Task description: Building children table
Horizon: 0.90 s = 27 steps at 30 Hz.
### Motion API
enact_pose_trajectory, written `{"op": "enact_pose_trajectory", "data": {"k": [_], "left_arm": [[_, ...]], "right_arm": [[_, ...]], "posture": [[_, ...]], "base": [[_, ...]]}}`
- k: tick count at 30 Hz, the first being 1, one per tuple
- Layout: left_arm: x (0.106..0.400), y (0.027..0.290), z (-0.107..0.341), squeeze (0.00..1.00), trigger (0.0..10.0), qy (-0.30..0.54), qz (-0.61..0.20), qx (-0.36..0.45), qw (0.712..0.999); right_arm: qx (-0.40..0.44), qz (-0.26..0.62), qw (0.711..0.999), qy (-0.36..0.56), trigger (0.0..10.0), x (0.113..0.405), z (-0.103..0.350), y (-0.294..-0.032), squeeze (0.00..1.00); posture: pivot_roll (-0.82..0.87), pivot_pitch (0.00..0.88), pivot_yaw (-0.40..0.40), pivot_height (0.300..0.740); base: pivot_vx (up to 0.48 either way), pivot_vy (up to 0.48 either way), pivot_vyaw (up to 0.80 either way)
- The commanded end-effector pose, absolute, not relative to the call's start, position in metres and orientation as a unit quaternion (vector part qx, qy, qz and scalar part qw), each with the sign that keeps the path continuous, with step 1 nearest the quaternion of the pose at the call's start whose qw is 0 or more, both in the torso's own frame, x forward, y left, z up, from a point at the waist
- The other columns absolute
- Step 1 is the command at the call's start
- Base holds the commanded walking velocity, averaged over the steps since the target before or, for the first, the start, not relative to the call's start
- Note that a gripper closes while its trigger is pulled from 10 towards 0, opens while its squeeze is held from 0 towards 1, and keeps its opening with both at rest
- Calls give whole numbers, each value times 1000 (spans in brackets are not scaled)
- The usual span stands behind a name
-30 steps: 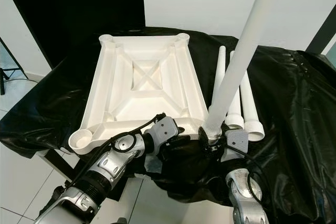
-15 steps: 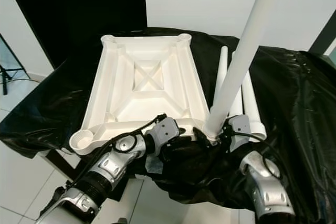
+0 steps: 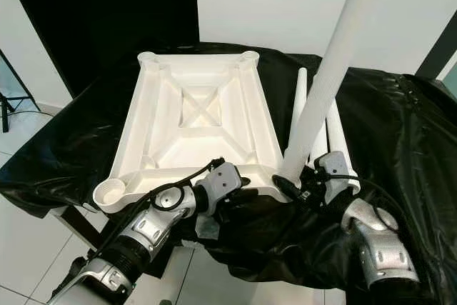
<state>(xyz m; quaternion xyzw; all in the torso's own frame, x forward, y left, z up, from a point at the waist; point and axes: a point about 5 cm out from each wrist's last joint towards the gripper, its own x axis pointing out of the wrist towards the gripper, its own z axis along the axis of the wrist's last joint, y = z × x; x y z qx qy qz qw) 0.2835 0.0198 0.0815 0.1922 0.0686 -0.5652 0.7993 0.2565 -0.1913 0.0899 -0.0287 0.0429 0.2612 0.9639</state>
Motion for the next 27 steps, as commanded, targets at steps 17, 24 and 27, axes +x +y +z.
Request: {"op": "enact_pose_trajectory", "data": {"k": [17,24,27], "left_arm": [[272,23,53,0,10000,137,-573,196,784],[269,22,52,694,10000,146,-579,173,783],[270,23,53,725,10000,144,-577,170,786]], "right_arm": [[-12,85,996,1,10000,249,82,-171,0],[-31,104,994,-15,10000,250,88,-173,1000],[-34,119,992,-8,10000,248,87,-173,0]], "posture": [[251,0,-53,740],[248,0,-55,740],[248,0,-53,740]], "base": [[0,0,0],[0,0,0],[0,0,0]]}}
